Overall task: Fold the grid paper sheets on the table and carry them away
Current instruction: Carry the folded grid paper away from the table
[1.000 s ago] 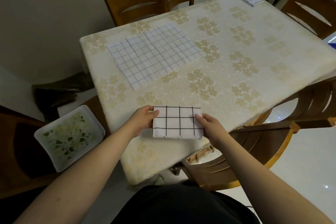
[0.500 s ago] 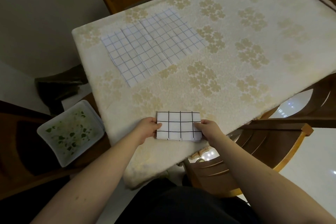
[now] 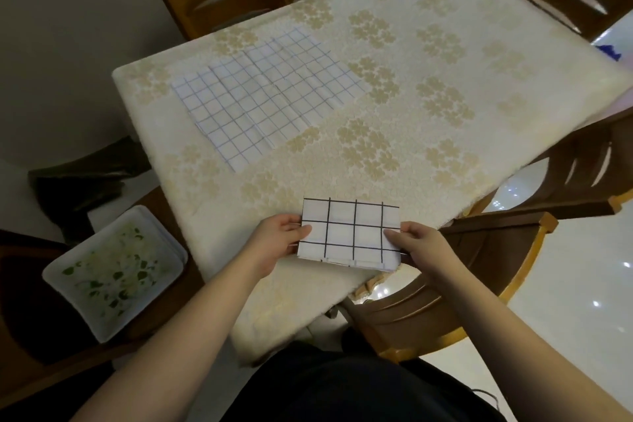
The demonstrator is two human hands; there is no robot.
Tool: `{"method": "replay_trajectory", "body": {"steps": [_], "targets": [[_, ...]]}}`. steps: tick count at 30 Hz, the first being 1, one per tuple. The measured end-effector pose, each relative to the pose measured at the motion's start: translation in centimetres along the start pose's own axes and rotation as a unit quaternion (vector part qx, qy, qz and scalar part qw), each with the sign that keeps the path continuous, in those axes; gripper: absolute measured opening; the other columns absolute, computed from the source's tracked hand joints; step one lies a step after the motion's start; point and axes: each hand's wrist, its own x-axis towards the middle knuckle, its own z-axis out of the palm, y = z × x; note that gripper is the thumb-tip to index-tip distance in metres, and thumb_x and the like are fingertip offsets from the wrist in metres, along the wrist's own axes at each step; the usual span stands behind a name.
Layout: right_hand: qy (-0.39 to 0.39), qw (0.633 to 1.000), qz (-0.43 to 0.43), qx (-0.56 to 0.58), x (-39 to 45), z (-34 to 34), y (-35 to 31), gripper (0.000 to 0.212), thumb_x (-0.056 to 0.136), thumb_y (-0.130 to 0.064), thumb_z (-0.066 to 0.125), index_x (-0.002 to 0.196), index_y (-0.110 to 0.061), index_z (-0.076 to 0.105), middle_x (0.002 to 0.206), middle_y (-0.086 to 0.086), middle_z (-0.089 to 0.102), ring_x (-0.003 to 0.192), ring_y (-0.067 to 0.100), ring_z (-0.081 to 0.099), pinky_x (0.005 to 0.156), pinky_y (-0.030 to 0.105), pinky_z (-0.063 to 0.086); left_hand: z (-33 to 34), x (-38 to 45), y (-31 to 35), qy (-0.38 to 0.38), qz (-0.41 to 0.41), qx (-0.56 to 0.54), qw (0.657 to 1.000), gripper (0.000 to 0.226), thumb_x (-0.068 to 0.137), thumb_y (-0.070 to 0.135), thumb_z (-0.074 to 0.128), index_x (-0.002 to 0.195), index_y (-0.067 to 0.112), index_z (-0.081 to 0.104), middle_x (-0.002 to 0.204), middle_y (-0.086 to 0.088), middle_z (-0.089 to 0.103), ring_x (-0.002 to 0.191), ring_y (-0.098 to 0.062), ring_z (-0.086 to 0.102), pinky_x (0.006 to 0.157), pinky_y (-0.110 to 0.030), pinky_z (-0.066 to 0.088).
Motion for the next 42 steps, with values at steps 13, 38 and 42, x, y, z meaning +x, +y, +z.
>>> {"method": "replay_trajectory", "body": {"steps": [13,38,42], "targets": [[0.17,0.971,-0.08,0.146,-13.6,-7.7,0.0,0.016,0.093,-0.017,0.063,0.102,-0.007,0.072,0.094,0.007,0.077,0.086,0.022,0.074,0.071,0.031,0.058,10.8,-7.9,7.2,-0.127,0.091,0.117,0.981,0.01,0.096,0.018,0.06,0.093,0.01,0.066,0.073,-0.001,0.073,0.062,-0.012,0.066,0.056,-0.027,0.053],[0.356,0.866,-0.098,0.338,-30.2,-34.6,13.9,0.014,0.093,-0.012,0.063,0.102,-0.008,0.072,0.091,0.008,0.076,0.074,0.017,0.07,0.067,0.03,0.057,44.5,-19.2,1.5,-0.307,0.108,0.275,0.905,0.033,0.091,0.021,0.066,0.123,0.021,0.057,0.094,-0.012,0.074,0.086,-0.027,0.07,0.069,-0.031,0.052],[0.362,0.862,-0.105,0.34,-29.7,-36.8,14.1,0.011,0.092,-0.012,0.063,0.1,-0.009,0.071,0.089,0.006,0.075,0.073,0.015,0.068,0.063,0.023,0.055,47.5,-18.9,2.0,-0.324,0.103,0.232,0.911,0.031,0.092,0.008,0.063,0.121,0.014,0.057,0.085,-0.002,0.076,0.071,-0.011,0.071,0.056,-0.017,0.051]]}}
